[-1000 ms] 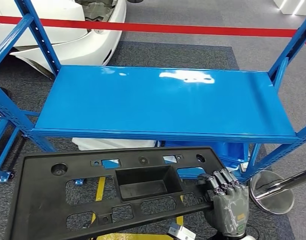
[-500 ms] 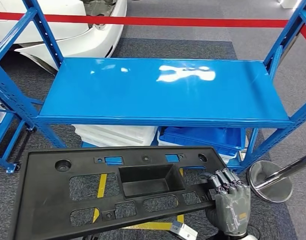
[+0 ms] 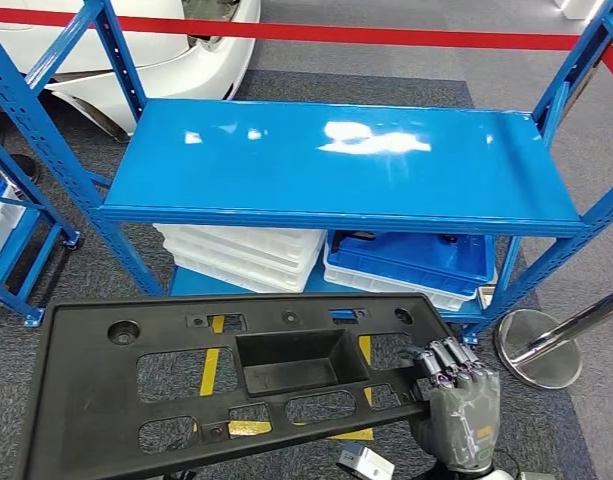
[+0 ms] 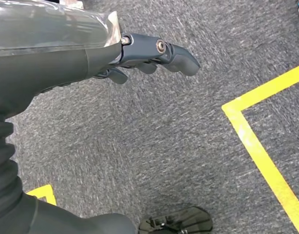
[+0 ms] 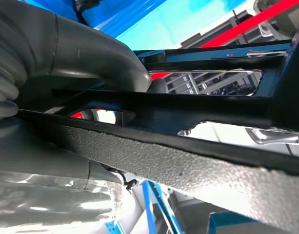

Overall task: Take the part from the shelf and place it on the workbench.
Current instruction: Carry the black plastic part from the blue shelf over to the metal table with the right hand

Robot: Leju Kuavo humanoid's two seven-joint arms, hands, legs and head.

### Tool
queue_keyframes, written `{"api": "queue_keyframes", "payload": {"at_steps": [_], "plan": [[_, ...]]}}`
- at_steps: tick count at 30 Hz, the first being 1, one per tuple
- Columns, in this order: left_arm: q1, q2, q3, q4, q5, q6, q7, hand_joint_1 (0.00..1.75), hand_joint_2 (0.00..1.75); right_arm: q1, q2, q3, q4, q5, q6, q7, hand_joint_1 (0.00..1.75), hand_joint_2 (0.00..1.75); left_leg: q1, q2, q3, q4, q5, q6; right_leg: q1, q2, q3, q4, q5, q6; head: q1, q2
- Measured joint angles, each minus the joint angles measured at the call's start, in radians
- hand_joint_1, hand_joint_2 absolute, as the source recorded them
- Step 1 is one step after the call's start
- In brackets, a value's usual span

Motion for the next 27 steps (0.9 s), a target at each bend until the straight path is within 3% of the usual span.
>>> {"api": "queue_keyframes", "payload": {"at_steps": [2,4,6,8,9,10,11,12,14,15,17,19,20,21,23,24,25,26,27], "plan": [[0.0,0.0,0.0,0.0,0.0,0.0,0.0,0.0,1.75,-0.002,0.0,-0.001,0.0,-0.001,0.0,0.0,1.75,1.75,0.001,0.0,-0.007,-0.002,0.015,-0.012,0.006,0.003,0.033,-0.066,-0.005,-0.009,-0.001,0.0],[0.001,0.0,0.0,0.0,0.0,0.0,0.0,0.0,1.75,-0.003,0.0,-0.002,0.0,-0.001,0.0,0.0,1.75,1.75,0.003,0.0,-0.015,-0.001,0.017,-0.024,0.006,0.0,0.023,-0.073,0.008,-0.021,-0.001,0.0],[0.003,0.0,0.0,0.0,0.0,0.0,0.0,0.0,1.75,-0.003,0.001,-0.002,0.0,-0.001,0.0,0.0,1.75,1.75,0.003,-0.001,-0.035,0.046,-0.041,-0.034,0.002,-0.005,0.004,-0.077,0.028,-0.037,-0.002,0.0],[0.002,0.0,0.0,0.0,0.0,0.0,0.0,0.0,1.75,-0.003,0.002,-0.002,0.0,-0.002,-0.001,0.0,1.75,1.75,0.004,-0.001,-0.067,0.164,-0.139,-0.04,0.002,-0.008,-0.024,-0.072,0.045,-0.045,-0.003,0.0],[0.002,0.001,0.0,0.0,0.0,0.0,0.0,0.0,1.75,-0.002,0.002,-0.002,0.0,-0.002,-0.001,0.0,1.75,1.75,0.005,-0.001,-0.079,0.228,-0.17,-0.042,0.003,-0.009,-0.039,-0.067,0.053,-0.046,-0.003,0.0],[0.003,0.001,0.0,0.0,0.0,0.0,0.0,0.0,1.75,-0.002,0.002,-0.002,0.0,-0.002,-0.001,0.0,1.75,1.75,0.005,-0.001,-0.082,0.273,-0.179,-0.044,0.004,-0.01,-0.054,-0.061,0.06,-0.046,-0.003,0.0],[0.003,0.001,0.0,0.0,0.0,0.0,0.0,0.0,1.75,-0.002,0.002,-0.002,0.0,-0.002,-0.001,0.0,1.75,1.75,0.005,-0.001,-0.069,0.284,-0.166,-0.044,0.004,-0.01,-0.07,-0.054,0.066,-0.045,-0.003,0.0],[0.003,0.001,0.0,0.0,0.0,0.0,0.0,0.0,1.75,-0.002,0.002,-0.002,0.0,-0.003,-0.001,0.0,1.75,1.75,0.005,-0.001,-0.04,0.256,-0.137,-0.043,0.004,-0.01,-0.086,-0.045,0.071,-0.043,-0.003,0.0],[0.001,0.001,0.0,0.0,0.0,0.0,0.0,0.0,1.75,-0.001,0.003,-0.002,0.0,-0.003,-0.001,0.0,1.75,1.75,0.004,-0.001,0.052,0.126,-0.094,-0.04,0.006,-0.01,-0.114,-0.021,0.076,-0.038,-0.003,0.0],[-0.001,0.001,0.0,0.0,0.0,0.0,0.001,0.0,1.75,-0.001,0.003,-0.002,0.0,-0.003,-0.001,0.0,1.75,1.75,0.004,-0.002,0.091,0.064,-0.091,-0.036,0.007,-0.01,-0.126,-0.01,0.079,-0.034,-0.003,0.0],[-0.002,0.001,0.0,0.0,0.0,0.0,0.001,0.0,1.75,-0.001,0.003,-0.003,0.0,-0.004,-0.001,0.0,1.75,1.75,0.0,-0.002,0.121,0.004,-0.102,-0.026,0.01,-0.01,-0.141,0.003,0.089,-0.024,-0.002,0.0],[0.0,0.001,0.0,0.0,0.0,0.0,0.001,0.0,1.75,0.002,0.003,-0.003,0.0,-0.006,-0.002,0.0,1.75,1.75,0.001,-0.001,0.111,-0.001,-0.095,-0.011,0.008,-0.008,-0.15,0.007,0.096,-0.011,-0.002,0.0],[0.0,0.0,0.0,0.0,0.0,0.0,0.002,0.0,1.75,0.003,0.003,-0.003,0.0,-0.006,-0.002,0.0,1.75,1.75,0.003,0.0,0.104,-0.003,-0.088,-0.001,0.008,-0.006,-0.156,0.017,0.081,-0.005,-0.001,0.0],[0.0,0.0,0.0,0.0,0.0,0.0,0.002,0.0,1.75,0.005,0.003,-0.004,0.0,-0.007,-0.002,0.0,1.75,1.75,0.005,0.002,0.094,-0.004,-0.079,0.009,0.006,-0.003,-0.167,0.043,0.05,0.002,0.0,0.0],[-0.001,0.0,0.0,0.0,0.0,0.0,0.003,0.0,1.75,0.006,0.003,-0.004,0.0,-0.007,-0.002,0.0,1.75,1.75,0.005,0.003,0.07,-0.003,-0.06,0.021,0.001,-0.002,-0.198,0.153,-0.044,0.013,0.002,0.0],[0.0,0.0,0.0,0.0,0.0,0.0,0.003,0.0,1.75,0.006,0.003,-0.004,0.0,-0.007,-0.002,0.0,1.75,1.75,0.004,0.003,0.057,-0.002,-0.05,0.023,-0.002,-0.002,-0.213,0.221,-0.08,0.016,0.002,0.0],[0.0,0.0,0.0,0.0,0.0,0.0,0.003,0.0,1.75,0.007,0.003,-0.004,0.0,-0.007,-0.002,0.0,1.75,1.75,0.003,0.004,0.046,-0.001,-0.041,0.023,-0.003,-0.002,-0.218,0.27,-0.096,0.019,0.002,0.0],[0.0,0.0,0.0,0.0,0.0,0.0,0.003,0.0,1.75,0.008,0.003,-0.004,0.0,-0.008,-0.002,0.0,1.75,1.75,0.002,0.004,0.035,-0.001,-0.033,0.022,-0.004,-0.002,-0.208,0.286,-0.09,0.019,0.002,0.0],[0.0,0.001,0.0,0.0,0.0,0.0,0.003,0.0,1.75,0.008,0.003,-0.004,0.0,-0.008,-0.002,0.0,1.75,1.75,0.0,0.004,0.025,0.0,-0.025,0.022,-0.004,-0.002,-0.177,0.259,-0.066,0.018,0.002,0.0]]}}
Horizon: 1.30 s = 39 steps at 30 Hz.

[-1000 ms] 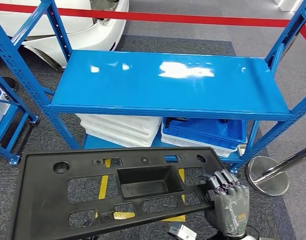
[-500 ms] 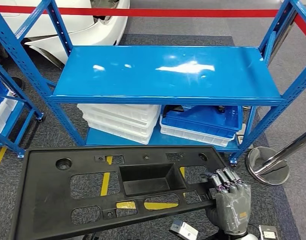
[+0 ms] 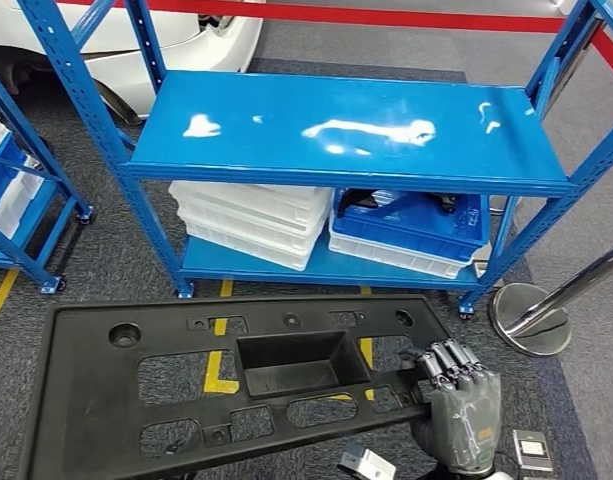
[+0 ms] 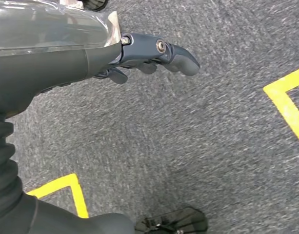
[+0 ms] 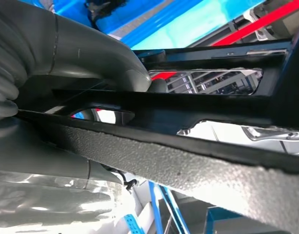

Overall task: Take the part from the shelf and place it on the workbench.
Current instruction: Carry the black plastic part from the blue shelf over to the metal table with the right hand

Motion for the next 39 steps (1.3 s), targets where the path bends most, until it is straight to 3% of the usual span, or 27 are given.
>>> {"api": "queue_keyframes", "payload": {"at_steps": [2,3,5,7,8,10,12,13,14,15,17,19,20,23,25,28,29,30,31,34,35,36,39], "plan": [[0.0,0.0,0.0,0.0,0.0,0.0,0.0,0.0,1.75,-0.001,0.0,0.0,0.0,0.0,0.0,0.0,1.75,1.75,-0.002,-0.001,-0.014,0.0,0.014,-0.003,0.003,0.001,0.106,-0.149,0.053,-0.011,0.0,0.0],[0.0,0.0,0.0,0.0,0.0,0.0,0.0,0.0,1.75,-0.002,0.0,0.0,-0.001,0.0,0.0,0.0,1.75,1.75,-0.003,-0.002,-0.019,0.0,0.021,-0.006,0.005,0.002,0.158,-0.231,0.065,-0.018,0.0,0.0],[-0.001,-0.001,0.0,0.0,0.0,0.0,0.0,0.0,1.75,-0.002,0.0,0.0,-0.003,-0.006,0.0,-0.001,1.75,1.75,-0.003,-0.002,-0.027,0.0,0.036,-0.017,0.012,0.004,0.208,-0.322,0.067,-0.029,-0.001,0.0],[0.001,-0.001,0.0,0.0,0.0,0.0,0.0,0.0,1.75,-0.001,0.0,0.0,-0.004,-0.02,0.0,-0.004,1.75,1.75,0.0,-0.002,-0.035,-0.001,0.046,-0.03,0.013,0.002,0.204,-0.336,0.078,-0.04,-0.001,0.0],[0.002,-0.001,0.0,0.0,0.0,0.0,-0.001,0.0,1.75,-0.001,0.0,0.0,-0.004,-0.027,0.0,-0.005,1.75,1.75,0.001,-0.003,-0.04,0.006,0.036,-0.035,0.012,0.0,0.198,-0.34,0.088,-0.047,-0.001,0.0],[0.004,0.0,0.0,0.0,0.001,0.0,-0.002,0.0,1.75,-0.001,0.002,0.0,-0.005,-0.036,0.0,-0.007,1.75,1.75,0.003,-0.005,-0.065,0.069,-0.033,-0.044,0.008,-0.006,0.179,-0.345,0.109,-0.061,-0.002,0.0],[0.005,0.0,0.0,0.0,0.001,0.0,-0.003,0.0,1.75,0.001,0.003,-0.001,-0.007,-0.044,0.0,-0.007,1.75,1.75,0.004,-0.005,-0.102,0.195,-0.122,-0.053,0.01,-0.008,0.151,-0.337,0.125,-0.066,-0.003,0.0],[0.006,0.0,0.0,0.0,0.001,0.0,-0.003,0.0,1.75,0.002,0.003,-0.001,-0.007,-0.051,-0.001,-0.007,1.75,1.75,0.004,-0.005,-0.113,0.252,-0.145,-0.056,0.01,-0.008,0.134,-0.33,0.132,-0.066,-0.003,0.0],[0.006,0.0,0.0,0.0,0.002,0.0,-0.003,0.0,1.75,0.004,0.003,-0.001,-0.008,-0.06,-0.002,-0.009,1.75,1.75,0.005,-0.005,-0.112,0.282,-0.146,-0.059,0.01,-0.008,0.117,-0.322,0.138,-0.065,-0.003,0.0],[0.007,0.001,0.0,0.0,0.002,0.0,-0.003,0.0,1.75,0.005,0.003,-0.001,-0.009,-0.071,-0.003,-0.011,1.75,1.75,0.006,-0.005,-0.093,0.275,-0.128,-0.06,0.009,-0.008,0.1,-0.312,0.142,-0.063,-0.003,0.0],[0.007,0.001,0.0,0.0,0.002,0.0,-0.003,0.0,1.75,0.009,0.003,-0.001,-0.016,-0.095,-0.005,-0.018,1.75,1.75,0.01,-0.005,-0.01,0.166,-0.08,-0.06,0.008,-0.008,0.069,-0.289,0.147,-0.058,-0.003,0.0],[0.005,0.001,0.0,0.0,0.002,0.0,-0.004,0.0,1.75,0.012,0.003,-0.001,-0.025,-0.118,-0.007,-0.024,1.75,1.75,0.01,-0.007,0.065,0.047,-0.068,-0.057,0.01,-0.007,0.045,-0.266,0.15,-0.05,-0.003,0.0],[0.005,0.001,0.0,0.0,0.001,0.001,-0.005,0.0,1.75,0.014,0.003,-0.001,-0.03,-0.128,-0.007,-0.026,1.75,1.75,0.009,-0.008,0.08,0.018,-0.074,-0.054,0.012,-0.007,0.037,-0.259,0.154,-0.045,-0.003,0.0],[0.01,0.001,0.0,0.0,0.001,0.003,-0.006,0.0,1.75,0.018,0.003,-0.002,-0.037,-0.145,-0.006,-0.034,1.75,1.75,0.005,-0.008,0.074,0.005,-0.071,-0.034,0.01,-0.005,0.028,-0.257,0.168,-0.026,-0.002,0.0],[0.01,0.001,0.0,0.0,0.0,0.004,-0.006,0.0,1.75,0.02,0.003,-0.002,-0.041,-0.147,-0.006,-0.035,1.75,1.75,0.008,-0.006,0.064,0.002,-0.057,-0.016,0.007,-0.003,0.011,-0.225,0.136,-0.015,0.0,0.0],[0.011,0.001,0.0,0.0,0.0,0.004,-0.006,0.0,1.75,0.022,0.002,-0.002,-0.043,-0.148,-0.006,-0.035,1.75,1.75,0.009,-0.004,0.042,0.001,-0.039,-0.004,0.001,-0.001,-0.054,-0.042,0.021,0.0,0.002,0.0],[0.012,0.001,0.001,0.0,0.0,0.004,-0.006,0.0,1.75,0.024,0.002,-0.002,-0.043,-0.148,-0.006,-0.035,1.75,1.75,0.008,-0.003,0.037,0.002,-0.035,-0.004,0.0,-0.001,-0.066,0.009,0.001,0.001,0.002,0.0],[0.012,0.001,0.001,0.0,0.0,0.004,-0.006,0.0,1.75,0.025,0.002,-0.002,-0.043,-0.148,-0.006,-0.035,1.75,1.75,0.007,-0.002,0.033,0.002,-0.032,-0.004,0.0,-0.001,-0.062,0.024,-0.001,0.001,0.002,0.0],[0.012,0.001,0.001,0.0,0.0,0.004,-0.006,0.0,1.75,0.026,0.002,-0.002,-0.044,-0.149,-0.006,-0.035,1.75,1.75,0.006,-0.001,0.03,0.002,-0.029,-0.005,0.0,-0.002,-0.037,-0.003,0.017,-0.002,0.002,0.0],[0.012,0.001,0.0,0.0,0.0,0.004,-0.007,0.0,1.75,0.025,0.002,-0.003,-0.047,-0.151,-0.006,-0.036,1.75,1.75,0.0,0.006,0.03,0.003,-0.027,-0.008,0.009,-0.028,0.086,-0.208,0.098,-0.022,0.002,0.0],[0.012,0.001,0.001,0.0,0.0,0.004,-0.008,0.0,1.75,0.024,0.002,-0.003,-0.048,-0.152,-0.006,-0.037,1.75,1.75,-0.002,0.011,0.028,0.004,-0.026,-0.01,0.013,-0.037,0.107,-0.251,0.11,-0.027,0.001,0.0],[0.013,0.001,0.001,0.0,0.0,0.004,-0.008,0.0,1.75,0.024,0.002,-0.003,-0.049,-0.155,-0.006,-0.038,1.75,1.75,-0.004,0.016,0.026,0.005,-0.025,-0.013,0.017,-0.041,0.113,-0.27,0.112,-0.03,0.001,0.0],[0.012,0.0,0.001,0.0,0.0,0.005,-0.011,0.0,1.75,0.027,0.002,-0.003,-0.051,-0.161,-0.008,-0.038,1.75,1.75,-0.005,0.029,0.018,0.01,-0.033,-0.027,0.012,-0.021,0.11,-0.289,0.119,-0.041,0.0,0.0]]}}
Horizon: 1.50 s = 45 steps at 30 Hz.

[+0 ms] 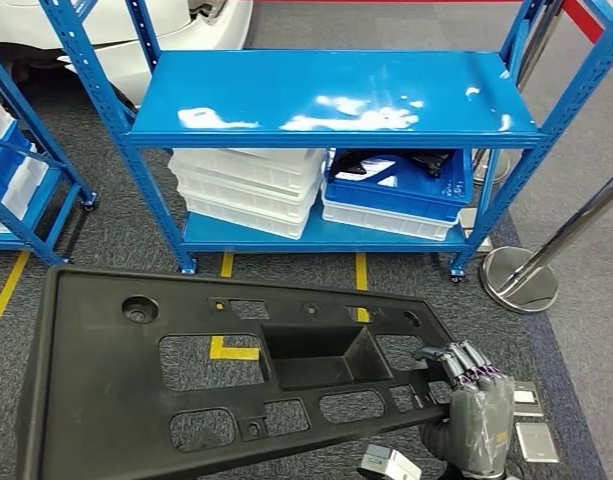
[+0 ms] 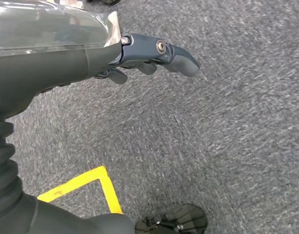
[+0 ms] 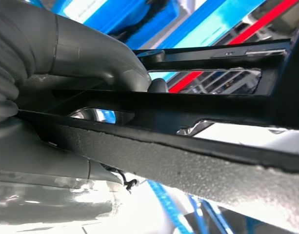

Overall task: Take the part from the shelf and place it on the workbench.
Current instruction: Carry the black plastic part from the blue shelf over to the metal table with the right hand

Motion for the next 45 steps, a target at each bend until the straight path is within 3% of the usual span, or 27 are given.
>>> {"api": "queue_keyframes", "payload": {"at_steps": [2,4,6,7,8,10,12,14,15,17,19,21,22,23,25,27,28,30,32,34,35,36,37,39,41,43,45], "plan": [[-0.002,0.0,0.0,0.0,0.0,0.001,-0.001,0.0,1.75,0.001,0.0,-0.001,-0.001,-0.002,-0.001,-0.001,1.75,1.75,0.002,-0.012,-0.027,0.058,-0.045,-0.008,-0.006,0.013,0.0,-0.015,0.008,-0.012,-0.001,0.0],[0.0,0.001,0.0,0.0,0.0,0.001,-0.001,0.0,1.75,0.003,0.001,-0.001,-0.001,-0.005,-0.002,-0.002,1.75,1.75,0.004,-0.024,-0.08,0.181,-0.106,-0.012,-0.005,0.026,-0.006,-0.014,0.012,-0.017,-0.002,0.0],[0.002,0.001,0.0,0.0,0.0,0.001,-0.001,0.0,1.75,0.007,0.001,-0.001,0.0,-0.009,-0.002,-0.002,1.75,1.75,0.005,-0.026,-0.113,0.261,-0.123,-0.015,-0.005,0.042,-0.01,-0.009,0.012,-0.017,-0.002,0.0],[0.002,0.001,0.0,0.0,0.0,0.001,-0.001,0.0,1.75,0.008,0.001,-0.001,0.0,-0.011,-0.001,-0.002,1.75,1.75,0.007,-0.028,-0.107,0.251,-0.104,-0.016,-0.005,0.052,-0.011,-0.005,0.012,-0.017,-0.002,0.0],[0.002,0.002,0.0,0.0,0.0,0.001,-0.001,0.0,1.75,0.009,0.001,-0.001,0.001,-0.014,-0.001,-0.003,1.75,1.75,0.01,-0.032,-0.085,0.206,-0.07,-0.017,-0.006,0.063,-0.012,-0.001,0.01,-0.015,-0.002,0.0],[0.001,0.003,0.0,0.0,0.0,0.001,-0.001,0.0,1.75,0.008,0.001,-0.002,0.001,-0.018,-0.001,-0.003,1.75,1.75,0.019,-0.068,-0.032,0.089,-0.012,-0.017,-0.006,0.085,-0.021,0.015,0.006,-0.007,-0.002,0.0],[0.001,0.004,0.0,0.0,-0.001,0.001,0.0,0.0,1.75,0.009,0.001,-0.002,0.0,-0.021,-0.003,-0.003,1.75,1.75,0.022,-0.1,-0.011,0.032,-0.004,-0.017,-0.007,0.104,-0.04,0.03,0.006,0.004,-0.001,0.0],[0.002,0.003,0.0,0.0,-0.001,0.001,0.001,0.0,1.75,0.014,0.002,-0.004,0.0,-0.024,-0.005,-0.003,1.75,1.75,0.02,-0.091,-0.012,0.025,-0.008,-0.011,-0.011,0.12,-0.054,0.034,0.011,0.015,-0.001,0.0],[0.001,0.003,0.0,0.0,0.0,0.001,0.002,0.0,1.75,0.018,0.003,-0.005,0.0,-0.027,-0.007,-0.003,1.75,1.75,0.021,-0.083,-0.012,0.024,-0.006,-0.006,-0.011,0.115,-0.058,0.038,0.007,0.021,0.0,0.0],[0.0,0.003,0.0,0.0,0.0,0.001,0.003,0.0,1.75,0.021,0.003,-0.006,0.0,-0.031,-0.009,-0.003,1.75,1.75,0.025,-0.063,-0.011,0.02,-0.002,0.004,-0.011,0.079,-0.079,0.086,-0.026,0.033,0.003,0.0],[0.001,0.004,0.0,0.0,-0.001,0.001,0.005,0.0,1.75,0.022,0.004,-0.007,0.0,-0.038,-0.011,-0.003,1.75,1.75,0.024,-0.04,-0.011,0.02,-0.002,0.009,-0.014,0.042,-0.133,0.21,-0.089,0.045,0.006,0.0],[0.004,0.004,0.0,0.0,-0.001,0.001,0.008,0.0,1.75,0.026,0.005,-0.009,0.0,-0.047,-0.013,-0.002,1.75,1.75,0.023,-0.015,-0.011,0.02,-0.003,0.009,-0.017,0.032,-0.176,0.308,-0.119,0.05,0.006,0.0],[0.003,0.004,0.0,0.0,-0.001,0.002,0.008,0.0,1.75,0.028,0.005,-0.011,0.001,-0.052,-0.014,-0.002,1.75,1.75,0.022,-0.004,-0.011,0.02,-0.004,0.009,-0.018,0.03,-0.173,0.304,-0.106,0.05,0.006,0.0],[0.002,0.004,0.0,0.0,-0.001,0.002,0.009,0.0,1.75,0.03,0.006,-0.014,0.0,-0.057,-0.017,-0.001,1.75,1.75,0.022,0.006,-0.009,0.02,-0.005,0.009,-0.018,0.025,-0.15,0.261,-0.078,0.048,0.006,0.0],[0.001,0.004,0.0,0.0,-0.001,0.003,0.009,0.0,1.75,0.033,0.008,-0.02,-0.002,-0.067,-0.024,-0.001,1.75,1.75,0.019,0.023,-0.007,0.019,-0.007,0.006,-0.01,-0.008,-0.076,0.118,-0.017,0.038,0.006,0.0],[0.002,0.004,0.0,0.0,0.0,0.004,0.009,0.0,1.75,0.038,0.012,-0.028,-0.006,-0.078,-0.029,-0.003,1.75,1.75,0.016,0.039,-0.006,0.018,-0.009,-0.001,0.001,-0.036,-0.037,0.034,0.006,0.026,0.006,0.0],[0.003,0.004,0.0,0.0,0.0,0.005,0.009,0.0,1.75,0.043,0.015,-0.032,-0.008,-0.084,-0.031,-0.009,1.75,1.75,0.015,0.048,-0.005,0.017,-0.009,-0.005,0.005,-0.036,-0.038,0.028,0.004,0.023,0.005,0.0],[0.004,0.004,0.0,0.0,0.0,0.006,0.01,0.0,1.75,0.061,0.027,-0.047,-0.014,-0.1,-0.032,-0.032,1.75,1.75,0.016,0.059,0.0,0.014,-0.013,-0.016,0.004,-0.018,-0.04,0.02,0.01,0.011,0.005,0.0],[0.004,0.003,0.0,0.0,0.0,0.008,0.01,0.0,1.75,0.078,0.047,-0.071,-0.025,-0.115,-0.034,-0.067,1.75,1.75,0.017,0.031,-0.012,0.049,-0.046,-0.022,-0.001,0.0,-0.037,0.008,0.02,-0.005,0.004,0.0],[0.008,0.004,0.0,0.0,0.002,0.01,0.01,0.0,1.75,0.09,0.071,-0.094,-0.034,-0.127,-0.035,-0.098,1.75,1.75,0.017,-0.012,-0.058,0.161,-0.109,-0.023,-0.002,0.021,-0.037,0.003,0.025,-0.015,0.002,0.0],[0.011,0.004,0.001,0.0,0.004,0.01,0.011,0.0,1.75,0.096,0.081,-0.104,-0.037,-0.132,-0.035,-0.108,1.75,1.75,0.017,-0.022,-0.087,0.226,-0.135,-0.024,-0.001,0.034,-0.037,0.004,0.026,-0.017,0.001,0.0],[0.014,0.005,0.001,0.0,0.005,0.01,0.011,0.0,1.75,0.103,0.088,-0.113,-0.039,-0.135,-0.035,-0.113,1.75,1.75,0.017,-0.027,-0.107,0.269,-0.145,-0.024,0.0,0.047,-0.038,0.005,0.026,-0.018,0.001,0.0],[0.016,0.005,0.001,0.0,0.007,0.01,0.011,0.0,1.75,0.108,0.094,-0.121,-0.041,-0.137,-0.035,-0.115,1.75,1.75,0.017,-0.029,-0.113,0.28,-0.136,-0.025,0.0,0.061,-0.038,0.007,0.026,-0.018,0.001,0.0],[0.016,0.005,0.001,0.0,0.01,0.01,0.011,0.0,1.75,0.117,0.104,-0.132,-0.044,-0.139,-0.035,-0.125,1.75,1.75,0.021,-0.042,-0.073,0.188,-0.069,-0.026,-0.002,0.091,-0.039,0.017,0.023,-0.015,0.001,0.0],[0.014,0.006,0.001,0.0,0.013,0.01,0.011,0.0,1.75,0.125,0.117,-0.147,-0.051,-0.141,-0.035,-0.145,1.75,1.75,0.029,-0.087,-0.023,0.074,-0.022,-0.026,-0.002,0.118,-0.048,0.035,0.017,-0.007,0.002,0.0],[0.014,0.006,0.001,0.0,0.015,0.011,0.011,0.0,1.75,0.137,0.134,-0.167,-0.064,-0.144,-0.036,-0.174,1.75,1.75,0.029,-0.113,-0.009,0.039,-0.02,-0.022,-0.005,0.138,-0.063,0.047,0.017,0.004,0.003,0.0],[0.012,0.006,0.002,0.0,0.016,0.012,0.011,0.0,1.75,0.155,0.152,-0.194,-0.081,-0.148,-0.037,-0.202,1.75,1.75,0.027,-0.096,-0.01,0.035,-0.017,-0.013,-0.01,0.152,-0.072,0.049,0.02,0.015,0.002,0.0]]}}
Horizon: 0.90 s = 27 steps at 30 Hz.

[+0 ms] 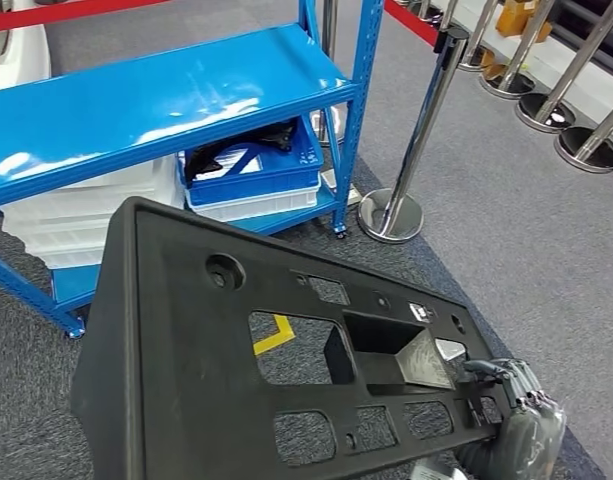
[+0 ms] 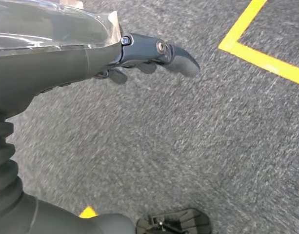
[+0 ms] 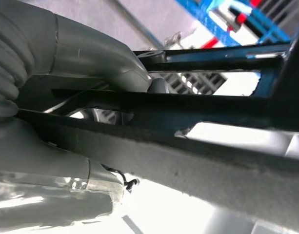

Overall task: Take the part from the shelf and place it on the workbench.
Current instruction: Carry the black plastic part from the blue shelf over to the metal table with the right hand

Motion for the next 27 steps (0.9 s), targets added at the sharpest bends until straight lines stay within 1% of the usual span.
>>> {"api": "queue_keyframes", "payload": {"at_steps": [1,2,3,4,5,6,7,8,9,10,11,12,13,14,15,16,17,18,19,20,21,22,23,24,25,26,27], "plan": [[-0.001,0.0,0.0,0.0,0.0,0.0,0.0,0.0,1.75,0.008,0.008,-0.013,-0.009,-0.002,0.0,-0.011,1.75,1.75,0.001,0.011,0.001,-0.002,0.002,0.005,0.001,-0.011,-0.005,0.008,-0.006,0.006,0.001,0.0],[-0.002,0.0,0.001,0.0,0.0,0.0,0.0,0.0,1.75,0.013,0.015,-0.025,-0.017,-0.005,-0.001,-0.019,1.75,1.75,0.003,0.023,0.001,-0.004,0.004,0.01,0.002,-0.034,-0.015,0.031,-0.022,0.011,0.003,0.0],[-0.002,-0.001,0.001,0.0,0.0,0.0,0.0,0.0,1.75,0.016,0.02,-0.034,-0.024,-0.007,-0.001,-0.025,1.75,1.75,0.005,0.036,0.002,-0.005,0.005,0.013,0.002,-0.063,-0.034,0.074,-0.048,0.017,0.004,0.0],[0.0,0.0,0.002,0.0,0.0,0.0,0.0,0.0,1.75,0.018,0.025,-0.042,-0.028,-0.009,-0.001,-0.028,1.75,1.75,0.004,0.05,0.003,-0.005,0.004,0.015,0.001,-0.091,-0.062,0.135,-0.08,0.023,0.006,0.0],[0.001,0.0,0.003,0.0,0.0,0.0,0.002,0.0,1.75,0.021,0.03,-0.049,-0.032,-0.012,-0.001,-0.03,1.75,1.75,0.004,0.065,0.002,-0.005,0.003,0.015,-0.003,-0.107,-0.093,0.2,-0.108,0.028,0.006,0.0],[0.003,0.0,0.003,0.0,0.0,0.001,0.003,0.0,1.75,0.025,0.034,-0.056,-0.034,-0.015,-0.001,-0.031,1.75,1.75,0.004,0.079,0.002,-0.005,0.002,0.016,-0.007,-0.116,-0.116,0.25,-0.124,0.032,0.006,0.0],[0.003,0.001,0.004,0.0,0.0,0.001,0.004,0.0,1.75,0.03,0.038,-0.063,-0.036,-0.019,-0.001,-0.033,1.75,1.75,0.004,0.092,0.003,-0.005,0.001,0.015,-0.01,-0.12,-0.123,0.268,-0.122,0.034,0.006,0.0],[0.002,0.001,0.004,0.0,0.0,0.001,0.004,0.0,1.75,0.034,0.042,-0.07,-0.038,-0.023,-0.001,-0.036,1.75,1.75,0.004,0.104,0.004,-0.005,0.0,0.013,-0.013,-0.125,-0.111,0.247,-0.103,0.036,0.006,0.0],[0.001,0.001,0.005,0.0,-0.001,0.001,0.004,0.0,1.75,0.038,0.046,-0.077,-0.042,-0.028,-0.001,-0.042,1.75,1.75,0.004,0.115,0.006,-0.005,-0.002,0.011,-0.014,-0.135,-0.08,0.189,-0.071,0.036,0.006,0.0],[-0.001,0.001,0.005,0.0,-0.001,0.001,0.005,0.0,1.75,0.04,0.05,-0.084,-0.048,-0.033,-0.001,-0.049,1.75,1.75,0.004,0.124,0.009,-0.006,-0.005,0.007,-0.013,-0.157,-0.041,0.117,-0.042,0.034,0.006,0.0],[-0.001,0.001,0.005,0.0,-0.001,0.001,0.005,0.0,1.75,0.043,0.055,-0.091,-0.054,-0.037,-0.001,-0.056,1.75,1.75,0.002,0.133,0.011,-0.006,-0.007,0.003,-0.008,-0.177,-0.01,0.056,-0.022,0.029,0.006,0.0],[-0.002,0.001,0.005,0.0,-0.002,0.001,0.006,0.0,1.75,0.045,0.061,-0.096,-0.06,-0.04,-0.001,-0.061,1.75,1.75,0.001,0.141,0.013,-0.006,-0.009,-0.002,-0.003,-0.192,0.009,0.016,-0.012,0.023,0.006,0.0],[-0.002,0.001,0.006,0.0,-0.002,0.001,0.006,0.0,1.75,0.048,0.065,-0.101,-0.064,-0.043,0.0,-0.065,1.75,1.75,-0.001,0.148,0.016,-0.008,-0.011,-0.007,0.002,-0.199,0.014,0.001,-0.013,0.017,0.005,0.0],[-0.002,0.001,0.007,0.0,-0.002,0.002,0.006,0.0,1.75,0.05,0.068,-0.106,-0.066,-0.044,0.0,-0.067,1.75,1.75,-0.002,0.157,0.018,-0.011,-0.011,-0.013,0.006,-0.19,0.011,0.001,-0.013,0.01,0.005,0.0],[-0.002,0.0,0.008,0.0,-0.002,0.002,0.007,0.0,1.75,0.054,0.071,-0.11,-0.07,-0.045,0.0,-0.068,1.75,1.75,-0.001,0.163,0.022,-0.015,-0.013,-0.019,0.006,-0.179,0.011,-0.003,-0.011,0.002,0.004,0.0],[-0.003,-0.001,0.009,0.0,-0.003,0.002,0.007,0.0,1.75,0.057,0.075,-0.114,-0.073,-0.046,-0.001,-0.068,1.75,1.75,0.001,0.155,0.024,-0.015,-0.018,-0.024,0.005,-0.169,0.012,-0.009,-0.008,-0.006,0.003,0.0],[-0.004,-0.002,0.01,0.0,-0.003,0.001,0.008,0.0,1.75,0.06,0.079,-0.117,-0.076,-0.046,-0.001,-0.068,1.75,1.75,0.001,0.138,0.019,0.0,-0.033,-0.026,0.003,-0.159,0.015,-0.015,-0.004,-0.015,0.002,0.0],[-0.004,-0.002,0.011,0.0,-0.004,0.001,0.011,0.0,1.75,0.062,0.084,-0.121,-0.078,-0.046,-0.002,-0.068,1.75,1.75,0.001,0.114,0.004,0.036,-0.057,-0.026,0.001,-0.149,0.018,-0.021,-0.001,-0.024,0.001,0.0],[-0.002,-0.002,0.011,0.0,-0.005,0.001,0.015,0.0,1.75,0.065,0.089,-0.124,-0.08,-0.046,-0.002,-0.068,1.75,1.75,-0.001,0.09,-0.021,0.092,-0.086,-0.023,0.002,-0.138,0.019,-0.023,-0.001,-0.029,0.0,0.0],[0.001,-0.002,0.012,0.0,-0.006,0.001,0.02,0.0,1.75,0.068,0.093,-0.127,-0.08,-0.047,-0.002,-0.068,1.75,1.75,-0.004,0.076,-0.054,0.16,-0.115,-0.021,0.004,-0.125,0.02,-0.023,-0.001,-0.034,-0.001,0.0],[0.004,-0.002,0.012,0.0,-0.007,0.001,0.025,0.0,1.75,0.073,0.097,-0.131,-0.08,-0.048,-0.002,-0.068,1.75,1.75,-0.007,0.071,-0.085,0.218,-0.132,-0.019,0.006,-0.111,0.02,-0.022,-0.002,-0.036,-0.001,0.0],[0.006,-0.002,0.013,0.0,-0.01,0.001,0.029,0.0,1.75,0.078,0.1,-0.135,-0.08,-0.05,-0.002,-0.07,1.75,1.75,-0.009,0.069,-0.104,0.247,-0.131,-0.017,0.009,-0.095,0.022,-0.022,-0.002,-0.038,-0.001,0.0],[0.007,-0.002,0.013,0.0,-0.012,0.002,0.031,0.0,1.75,0.083,0.103,-0.139,-0.08,-0.053,-0.002,-0.075,1.75,1.75,-0.011,0.067,-0.106,0.241,-0.11,-0.014,0.01,-0.079,0.024,-0.022,-0.003,-0.039,-0.001,0.0],[0.007,-0.002,0.013,0.0,-0.015,0.002,0.033,0.0,1.75,0.087,0.107,-0.144,-0.08,-0.056,-0.002,-0.083,1.75,1.75,-0.011,0.061,-0.092,0.196,-0.074,-0.01,0.011,-0.062,0.026,-0.021,-0.004,-0.038,-0.001,0.0],[0.006,-0.002,0.013,0.0,-0.017,0.004,0.033,0.0,1.75,0.091,0.112,-0.149,-0.08,-0.06,-0.002,-0.092,1.75,1.75,-0.011,0.043,-0.069,0.132,-0.032,-0.006,0.011,-0.047,0.028,-0.019,-0.006,-0.037,-0.001,0.0],[0.006,-0.002,0.014,0.0,-0.017,0.005,0.033,0.0,1.75,0.093,0.117,-0.154,-0.081,-0.064,-0.002,-0.101,1.75,1.75,-0.008,0.017,-0.046,0.072,-0.002,-0.002,0.012,-0.034,0.028,-0.015,-0.009,-0.035,0.0,0.0],[0.005,-0.002,0.014,0.0,-0.018,0.007,0.032,0.0,1.75,0.096,0.122,-0.159,-0.082,-0.067,-0.002,-0.108,1.75,1.75,-0.006,-0.006,-0.029,0.028,0.015,0.0,0.011,-0.022,0.024,-0.011,-0.01,-0.031,0.0,0.0]]}}
